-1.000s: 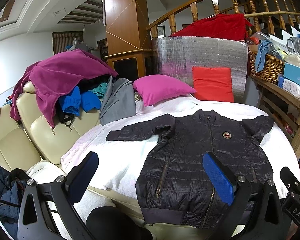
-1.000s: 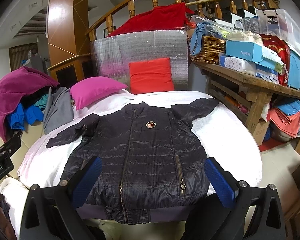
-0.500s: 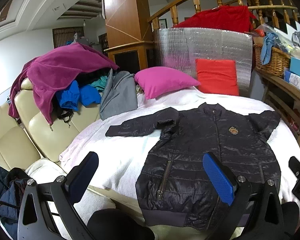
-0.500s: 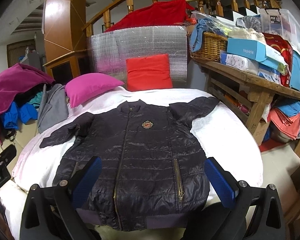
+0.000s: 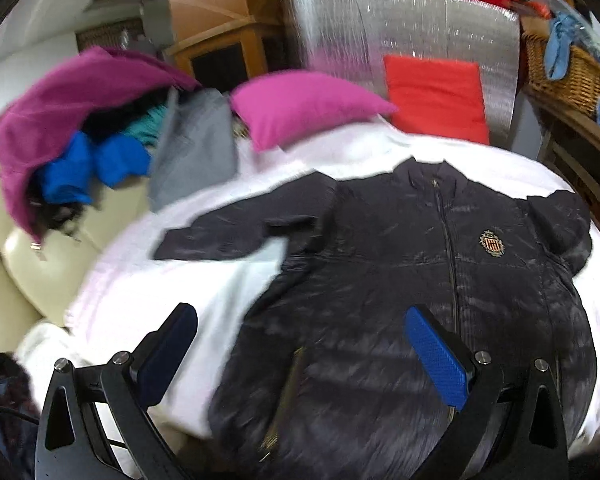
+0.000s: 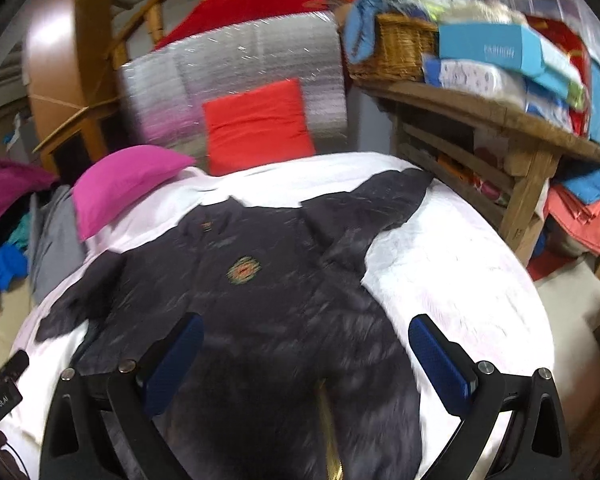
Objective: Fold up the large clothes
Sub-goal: 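Grasp the jacket sleeve with the right tool and lift it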
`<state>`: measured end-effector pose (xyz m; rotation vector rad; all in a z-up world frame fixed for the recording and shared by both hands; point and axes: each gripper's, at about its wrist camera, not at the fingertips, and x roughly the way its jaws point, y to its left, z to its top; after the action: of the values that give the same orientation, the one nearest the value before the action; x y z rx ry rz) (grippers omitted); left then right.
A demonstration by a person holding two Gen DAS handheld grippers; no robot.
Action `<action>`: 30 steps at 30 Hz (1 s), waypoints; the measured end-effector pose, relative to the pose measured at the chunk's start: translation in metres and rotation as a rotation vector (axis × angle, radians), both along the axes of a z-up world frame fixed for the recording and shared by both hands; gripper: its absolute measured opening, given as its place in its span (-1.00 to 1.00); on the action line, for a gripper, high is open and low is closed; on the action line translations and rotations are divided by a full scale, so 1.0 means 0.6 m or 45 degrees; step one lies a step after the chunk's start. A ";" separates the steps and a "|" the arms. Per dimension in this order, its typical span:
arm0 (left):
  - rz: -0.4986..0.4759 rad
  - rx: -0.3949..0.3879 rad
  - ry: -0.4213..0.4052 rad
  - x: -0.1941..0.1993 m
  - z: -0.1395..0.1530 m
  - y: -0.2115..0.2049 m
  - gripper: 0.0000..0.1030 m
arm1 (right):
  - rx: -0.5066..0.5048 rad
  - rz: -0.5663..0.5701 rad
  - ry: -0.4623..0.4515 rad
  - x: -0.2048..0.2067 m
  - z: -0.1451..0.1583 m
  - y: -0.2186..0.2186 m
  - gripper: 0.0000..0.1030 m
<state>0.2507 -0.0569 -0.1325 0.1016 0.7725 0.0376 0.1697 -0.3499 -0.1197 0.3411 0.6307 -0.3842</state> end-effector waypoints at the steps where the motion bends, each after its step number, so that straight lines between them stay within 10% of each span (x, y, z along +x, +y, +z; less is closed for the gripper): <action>1: 0.003 -0.018 0.030 0.030 -0.018 -0.010 1.00 | 0.037 -0.012 -0.002 0.021 -0.011 -0.028 1.00; 13: 0.060 0.025 0.332 0.202 -0.209 -0.082 1.00 | 0.826 -0.191 -0.181 0.186 -0.200 -0.358 1.00; 17: 0.066 0.033 0.272 0.202 -0.193 -0.092 1.00 | 1.016 -0.133 -0.226 0.226 -0.242 -0.375 0.52; 19: 0.069 0.026 0.237 0.197 -0.180 -0.097 1.00 | 1.025 -0.107 -0.244 0.237 -0.245 -0.369 0.42; 22: 0.057 0.034 0.211 0.190 -0.170 -0.104 1.00 | 0.925 -0.032 -0.220 0.260 -0.234 -0.343 -0.66; 30: 0.063 0.022 0.178 0.184 -0.151 -0.102 1.00 | 0.639 0.197 -0.226 0.237 -0.139 -0.218 -0.77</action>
<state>0.3613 -0.1180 -0.2229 0.1025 0.9146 0.0845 0.3120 -0.4807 -0.2029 0.7912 0.5692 -0.0397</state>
